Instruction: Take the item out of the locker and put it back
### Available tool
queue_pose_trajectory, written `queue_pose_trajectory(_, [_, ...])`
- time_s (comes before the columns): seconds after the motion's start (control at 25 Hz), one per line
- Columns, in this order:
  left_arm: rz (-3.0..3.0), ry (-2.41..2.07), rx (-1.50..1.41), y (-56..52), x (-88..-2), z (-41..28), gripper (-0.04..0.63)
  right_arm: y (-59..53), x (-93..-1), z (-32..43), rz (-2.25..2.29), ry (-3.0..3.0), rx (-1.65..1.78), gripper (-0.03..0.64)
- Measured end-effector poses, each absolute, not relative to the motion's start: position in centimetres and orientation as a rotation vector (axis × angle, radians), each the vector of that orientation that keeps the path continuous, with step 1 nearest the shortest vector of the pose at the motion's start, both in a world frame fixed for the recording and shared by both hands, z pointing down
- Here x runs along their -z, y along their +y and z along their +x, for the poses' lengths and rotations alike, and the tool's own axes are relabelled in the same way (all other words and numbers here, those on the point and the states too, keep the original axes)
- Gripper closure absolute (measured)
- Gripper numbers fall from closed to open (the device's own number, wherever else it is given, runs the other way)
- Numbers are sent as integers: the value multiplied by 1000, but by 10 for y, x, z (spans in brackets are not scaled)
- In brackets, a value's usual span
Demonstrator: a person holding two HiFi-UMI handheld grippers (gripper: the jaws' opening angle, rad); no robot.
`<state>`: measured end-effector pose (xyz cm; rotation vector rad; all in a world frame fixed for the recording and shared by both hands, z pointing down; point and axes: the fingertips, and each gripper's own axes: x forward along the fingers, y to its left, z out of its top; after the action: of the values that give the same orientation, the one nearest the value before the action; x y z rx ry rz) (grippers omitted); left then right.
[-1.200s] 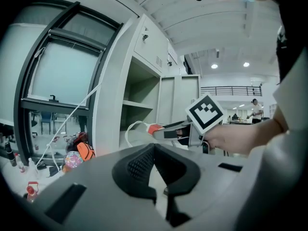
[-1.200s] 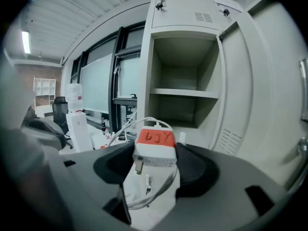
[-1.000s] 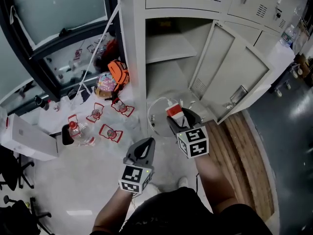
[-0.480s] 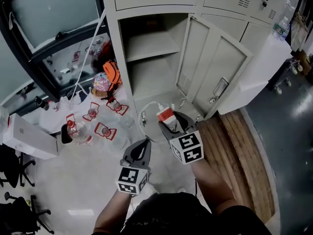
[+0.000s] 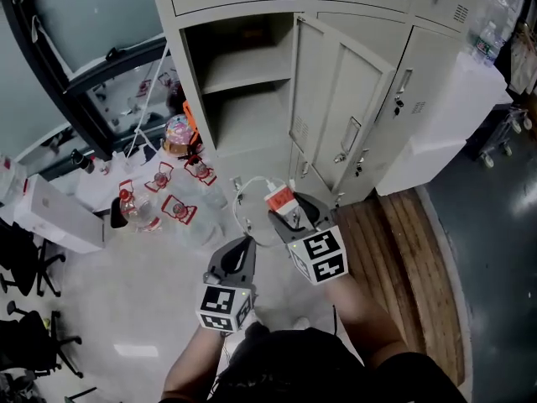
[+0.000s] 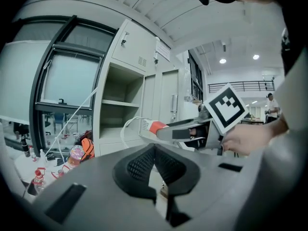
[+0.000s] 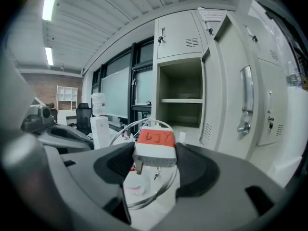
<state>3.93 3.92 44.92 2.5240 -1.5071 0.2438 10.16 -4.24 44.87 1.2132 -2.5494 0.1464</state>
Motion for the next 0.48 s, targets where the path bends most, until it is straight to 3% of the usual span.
queue_pose_trajectory(0.48, [2483, -1605, -245, 104, -450, 79, 592, 15, -449, 139, 1140, -2597, -116, 347])
